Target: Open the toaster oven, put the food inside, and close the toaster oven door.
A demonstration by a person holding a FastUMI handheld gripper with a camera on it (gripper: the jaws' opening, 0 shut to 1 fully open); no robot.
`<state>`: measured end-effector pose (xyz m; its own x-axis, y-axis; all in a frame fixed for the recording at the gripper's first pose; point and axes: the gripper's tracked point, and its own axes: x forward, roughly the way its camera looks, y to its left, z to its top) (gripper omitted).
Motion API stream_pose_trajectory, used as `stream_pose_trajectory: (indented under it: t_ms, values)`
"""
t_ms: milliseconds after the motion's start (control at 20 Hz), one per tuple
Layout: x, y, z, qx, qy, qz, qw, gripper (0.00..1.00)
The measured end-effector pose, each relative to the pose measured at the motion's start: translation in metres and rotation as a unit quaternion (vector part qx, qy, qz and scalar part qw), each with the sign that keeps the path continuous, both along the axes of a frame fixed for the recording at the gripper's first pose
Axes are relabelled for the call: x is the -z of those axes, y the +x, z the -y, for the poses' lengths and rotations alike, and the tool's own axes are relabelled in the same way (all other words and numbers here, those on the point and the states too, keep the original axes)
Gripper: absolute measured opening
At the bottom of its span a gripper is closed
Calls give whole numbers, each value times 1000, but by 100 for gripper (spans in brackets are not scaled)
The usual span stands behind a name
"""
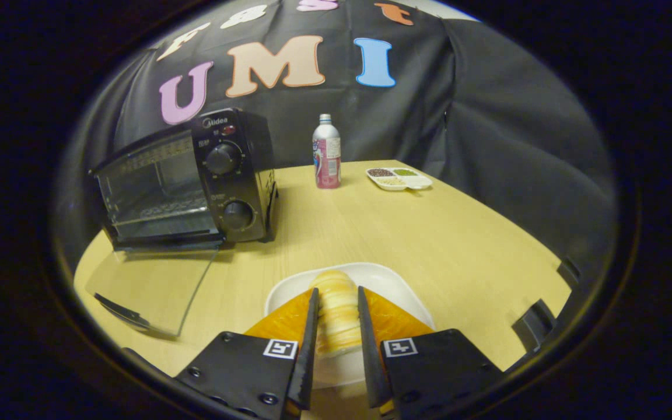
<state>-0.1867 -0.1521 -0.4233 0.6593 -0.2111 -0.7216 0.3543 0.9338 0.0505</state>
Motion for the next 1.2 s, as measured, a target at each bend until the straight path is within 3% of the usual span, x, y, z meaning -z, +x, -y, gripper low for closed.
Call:
stream_pose_trajectory:
  t_ms: [300,650,950,1200]
  values:
    - [-50,26,-47,-18,65,59,996,39]
    - [-85,76,-138,-45,190,121,973,39]
    - [-80,117,-188,-15,257,139,956,39]
    - [-60,152,-209,35,299,132,945,39]
